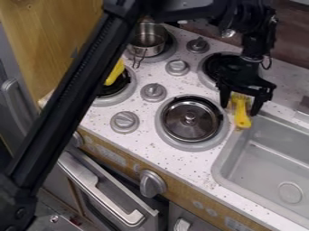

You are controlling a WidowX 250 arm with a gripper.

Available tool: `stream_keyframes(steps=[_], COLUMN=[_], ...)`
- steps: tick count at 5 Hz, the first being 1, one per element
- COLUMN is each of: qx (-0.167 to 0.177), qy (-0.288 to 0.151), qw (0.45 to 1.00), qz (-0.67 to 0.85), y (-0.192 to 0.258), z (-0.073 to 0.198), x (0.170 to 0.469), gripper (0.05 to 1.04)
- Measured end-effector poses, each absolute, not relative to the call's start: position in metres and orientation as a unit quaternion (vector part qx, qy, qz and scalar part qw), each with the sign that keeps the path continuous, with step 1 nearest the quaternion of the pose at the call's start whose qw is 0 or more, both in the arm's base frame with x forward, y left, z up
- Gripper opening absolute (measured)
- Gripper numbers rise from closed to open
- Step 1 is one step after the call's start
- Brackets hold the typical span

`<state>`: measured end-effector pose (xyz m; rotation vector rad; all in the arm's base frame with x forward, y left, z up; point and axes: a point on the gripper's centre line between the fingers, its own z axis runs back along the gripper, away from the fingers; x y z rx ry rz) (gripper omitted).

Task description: Put the yellow brush in between the bottom right burner and top right burner

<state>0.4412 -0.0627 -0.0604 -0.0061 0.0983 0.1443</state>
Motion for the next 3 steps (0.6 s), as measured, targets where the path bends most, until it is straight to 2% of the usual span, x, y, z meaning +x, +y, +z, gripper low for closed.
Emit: stream_keyframes(steps=[2,3], qx=[-0.013,-0.01], qy=[0.044,0.035], qw=[0.997,0.999], qz=[0.056,0.028], y=[-0.0606,-0.0566], z=[-0.0655,-0.0602], x=[0.4332,0.4303], gripper=[0.411,0.301])
